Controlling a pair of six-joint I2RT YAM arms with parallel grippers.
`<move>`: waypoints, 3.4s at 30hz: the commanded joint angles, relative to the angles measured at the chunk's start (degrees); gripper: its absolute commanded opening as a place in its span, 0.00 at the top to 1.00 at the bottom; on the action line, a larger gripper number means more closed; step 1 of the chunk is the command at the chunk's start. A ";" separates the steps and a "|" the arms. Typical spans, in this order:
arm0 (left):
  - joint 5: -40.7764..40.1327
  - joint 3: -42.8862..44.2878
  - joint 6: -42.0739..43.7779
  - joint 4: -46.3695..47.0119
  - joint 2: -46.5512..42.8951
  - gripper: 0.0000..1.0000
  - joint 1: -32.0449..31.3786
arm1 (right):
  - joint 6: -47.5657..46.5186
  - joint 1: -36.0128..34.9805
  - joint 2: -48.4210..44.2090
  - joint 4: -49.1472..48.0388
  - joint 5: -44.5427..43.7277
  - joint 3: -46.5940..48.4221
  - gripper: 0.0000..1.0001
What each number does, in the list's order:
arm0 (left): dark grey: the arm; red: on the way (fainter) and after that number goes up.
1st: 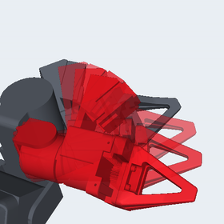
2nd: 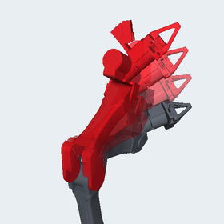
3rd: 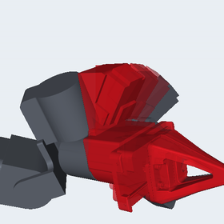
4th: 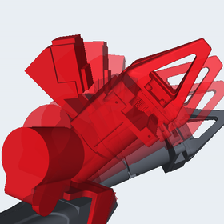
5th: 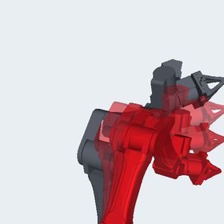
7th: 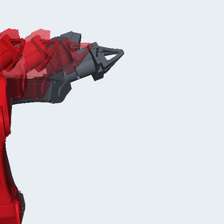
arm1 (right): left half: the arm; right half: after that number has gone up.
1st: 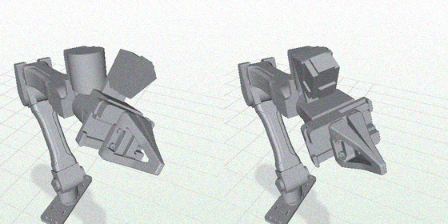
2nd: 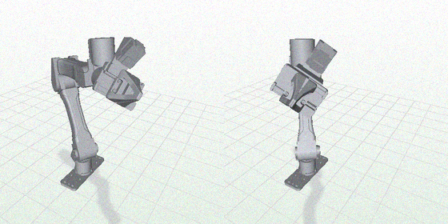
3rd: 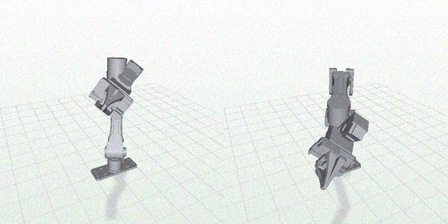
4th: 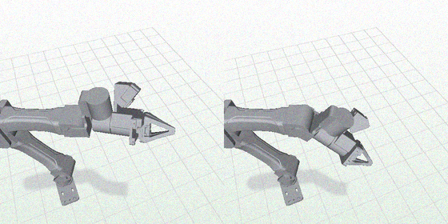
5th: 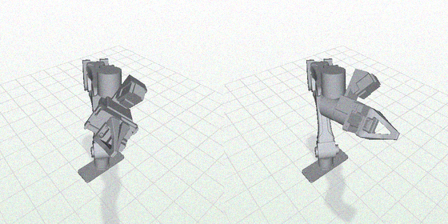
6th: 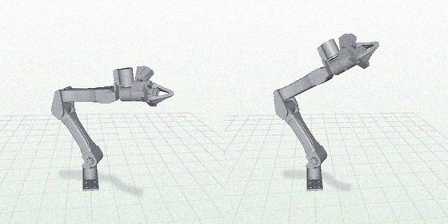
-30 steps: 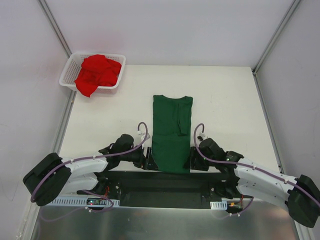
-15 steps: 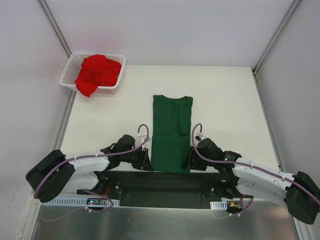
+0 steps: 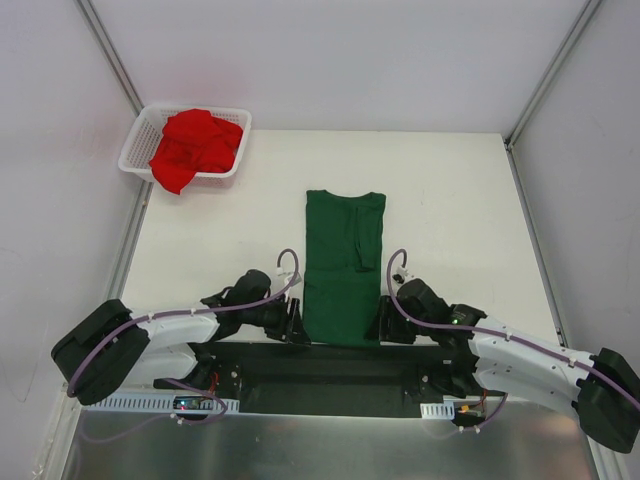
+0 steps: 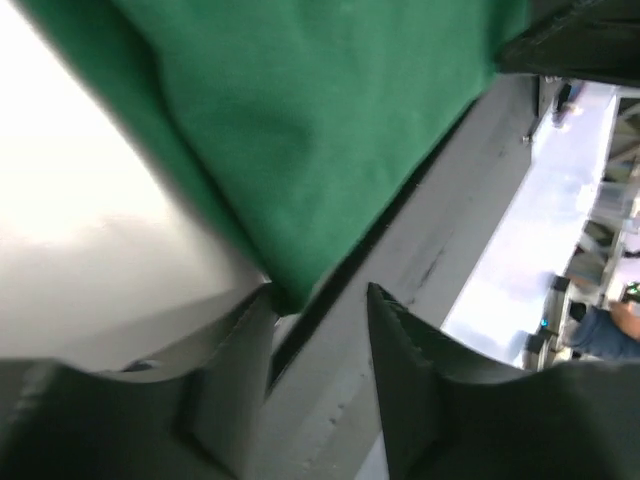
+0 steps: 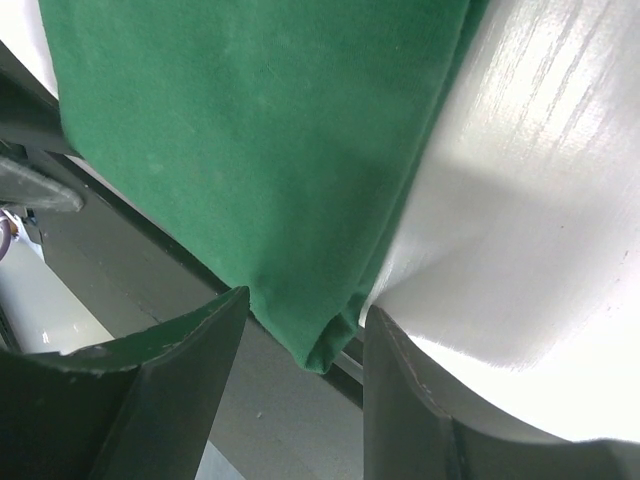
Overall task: Fold and stack the t-shirts
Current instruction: Grab one side of the 2/3 rectangular tshirt with both arms
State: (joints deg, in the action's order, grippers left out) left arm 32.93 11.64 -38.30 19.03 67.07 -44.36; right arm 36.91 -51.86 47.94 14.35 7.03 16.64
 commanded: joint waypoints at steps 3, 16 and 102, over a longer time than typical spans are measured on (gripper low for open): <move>-3.75 -0.39 1.65 -4.17 -0.62 0.45 -0.55 | 0.01 -0.44 0.31 2.79 -1.49 -0.21 0.46; -7.44 1.46 1.92 -3.56 3.15 0.52 -0.47 | 0.01 -0.35 -0.13 3.05 -1.58 -0.12 0.46; -3.75 29.84 12.64 -18.24 6.75 1.00 13.68 | -12.55 3.69 17.98 14.65 -15.73 30.46 0.99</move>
State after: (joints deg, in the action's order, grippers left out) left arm 27.09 37.87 -28.21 0.47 72.93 -31.83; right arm 26.65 -49.67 66.89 25.39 -4.84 43.00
